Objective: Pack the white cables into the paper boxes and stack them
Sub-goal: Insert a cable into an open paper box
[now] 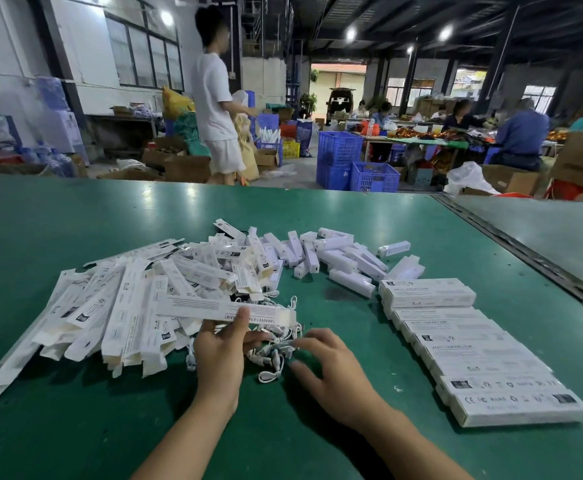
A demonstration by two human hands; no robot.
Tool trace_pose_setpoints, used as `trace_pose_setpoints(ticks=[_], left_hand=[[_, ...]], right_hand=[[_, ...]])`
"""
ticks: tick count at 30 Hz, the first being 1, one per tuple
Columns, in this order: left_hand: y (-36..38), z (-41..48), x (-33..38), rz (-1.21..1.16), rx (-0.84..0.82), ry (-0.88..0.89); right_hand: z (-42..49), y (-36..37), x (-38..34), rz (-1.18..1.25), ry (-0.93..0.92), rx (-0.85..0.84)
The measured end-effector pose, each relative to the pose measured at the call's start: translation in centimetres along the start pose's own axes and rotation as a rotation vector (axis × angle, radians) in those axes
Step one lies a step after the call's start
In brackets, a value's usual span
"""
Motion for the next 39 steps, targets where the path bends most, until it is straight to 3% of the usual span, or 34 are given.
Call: trace_pose_setpoints(ticks=[2, 4, 11, 19, 23, 27, 31, 39], left_hand=[[-0.1, 0.1, 0.0, 0.008, 0.01, 0.015], [-0.2, 0.2, 0.0, 0.017, 0.023, 0.016], [-0.6, 0.5, -0.2, 0.043, 0.05, 0.017], [-0.8, 0.5, 0.1, 0.041, 0.054, 0.009], [-0.9, 0.5, 0.1, 0.046, 0.05, 0.006], [-0.9, 0.5, 0.2, 0.046, 0.045, 0.006], [-0.8, 0.4, 0.2, 0.051, 0.03, 0.005], [-0.8, 0.4, 0.3, 0.065, 0.019, 0.008]], right_hand=[[0.0, 1.0, -0.2, -0.174, -0.059, -0.131], [0.1, 0.9, -0.4, -0.185, -0.066, -0.136], [-0.2, 0.3, 0.4, -0.071, 0.016, -0.024], [-0.6, -1.7, 0.6, 0.191, 0.158, 0.23], [-0.7, -2.1, 1.3, 0.145, 0.228, 0.281], [-0.7, -2.8, 3.0, -0.127, 0.288, 0.189], [-0.9, -3.2, 4.0, -0.099, 0.36, 0.136], [-0.8, -3.5, 3.2, -0.196, 0.305, 0.052]])
Point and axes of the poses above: each hand's wrist, its own z-axis towards the middle knuckle, its own y-axis out of the palm, x = y × z, the point moved 4 cm from there along z, towards the middle knuckle, and after that the axes turned 5 degrees about -y, right-handed, at the moved point
